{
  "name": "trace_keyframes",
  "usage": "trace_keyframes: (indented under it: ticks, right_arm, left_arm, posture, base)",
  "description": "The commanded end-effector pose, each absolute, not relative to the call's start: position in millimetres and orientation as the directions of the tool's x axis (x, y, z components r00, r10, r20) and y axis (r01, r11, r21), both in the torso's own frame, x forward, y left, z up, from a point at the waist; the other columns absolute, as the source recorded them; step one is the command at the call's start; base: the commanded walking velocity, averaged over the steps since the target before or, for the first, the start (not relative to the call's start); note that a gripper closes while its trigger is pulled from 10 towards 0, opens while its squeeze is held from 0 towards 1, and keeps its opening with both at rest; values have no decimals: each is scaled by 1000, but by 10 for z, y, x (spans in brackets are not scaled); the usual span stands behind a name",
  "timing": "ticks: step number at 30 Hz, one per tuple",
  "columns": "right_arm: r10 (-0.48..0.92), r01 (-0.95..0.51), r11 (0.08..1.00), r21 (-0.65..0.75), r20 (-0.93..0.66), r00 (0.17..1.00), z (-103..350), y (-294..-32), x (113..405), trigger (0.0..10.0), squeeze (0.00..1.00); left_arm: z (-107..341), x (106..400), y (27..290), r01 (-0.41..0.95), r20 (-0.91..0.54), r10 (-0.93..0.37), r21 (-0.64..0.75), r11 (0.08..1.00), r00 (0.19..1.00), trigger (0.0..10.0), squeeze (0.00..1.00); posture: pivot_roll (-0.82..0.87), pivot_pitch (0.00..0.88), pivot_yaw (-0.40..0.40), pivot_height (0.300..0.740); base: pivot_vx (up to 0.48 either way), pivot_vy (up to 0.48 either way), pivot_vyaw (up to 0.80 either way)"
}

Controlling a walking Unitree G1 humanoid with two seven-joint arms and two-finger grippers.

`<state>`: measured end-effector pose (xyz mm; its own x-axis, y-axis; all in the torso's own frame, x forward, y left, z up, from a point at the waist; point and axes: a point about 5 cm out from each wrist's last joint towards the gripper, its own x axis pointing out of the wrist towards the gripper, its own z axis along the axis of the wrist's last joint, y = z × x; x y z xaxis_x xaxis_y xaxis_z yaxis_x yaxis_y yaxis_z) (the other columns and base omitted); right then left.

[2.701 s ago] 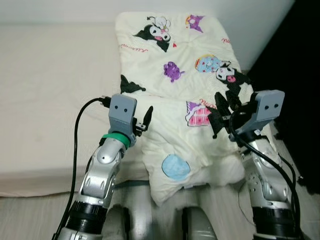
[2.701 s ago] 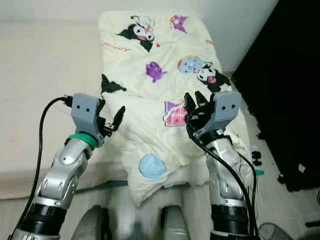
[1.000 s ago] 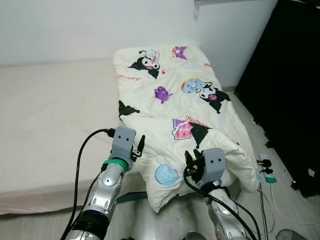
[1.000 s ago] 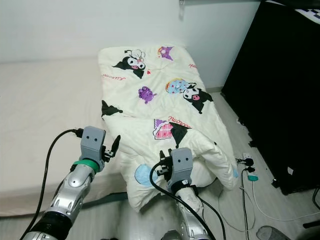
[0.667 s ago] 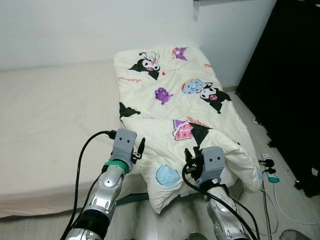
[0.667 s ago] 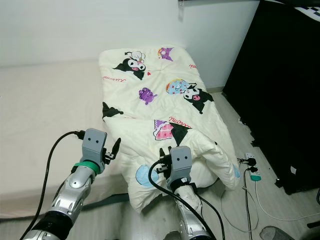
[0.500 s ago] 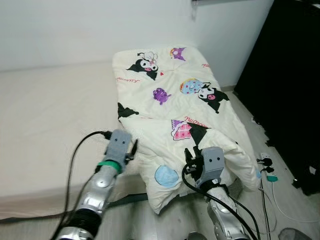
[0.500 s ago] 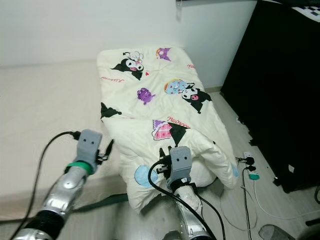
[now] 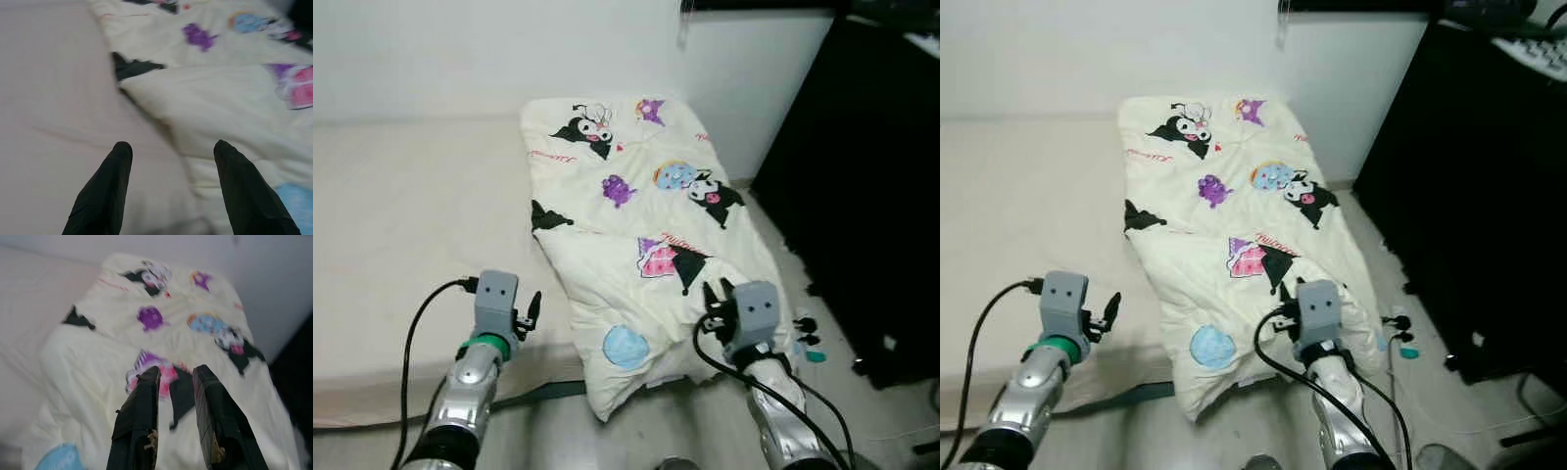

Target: Clean up the room

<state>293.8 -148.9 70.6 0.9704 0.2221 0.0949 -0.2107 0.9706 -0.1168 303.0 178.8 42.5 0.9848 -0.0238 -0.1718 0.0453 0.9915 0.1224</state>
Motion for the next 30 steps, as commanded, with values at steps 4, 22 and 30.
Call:
trace_keyframes:
  ticks: [4, 22, 30]
  right_arm:
    - [234, -224, 965, -134, 62, 970, 675, -1551, 2950, 10000, 0]
    - [202, -197, 976, -97, 39, 979, 569, -1581, 2891, 10000, 0]
    - [197, -192, 977, -96, 48, 979, 587, -1545, 2899, 10000, 0]
  left_arm:
    - [430, 3016, 1684, 44, -146, -27, 113, 993, 989, 10000, 0]
    - [512, 3082, 1791, 33, -126, -14, 155, 987, 992, 10000, 0]
    - [481, 3064, 1768, 60, -138, -36, 174, 983, 990, 10000, 0]
  posture:
    - [-58, 20, -102, 740]
    - [-30, 45, -64, 740]
    - [-41, 63, -67, 740]
  base:
    - [0, 0, 0]
    - [0, 0, 0]
    - [0, 0, 0]
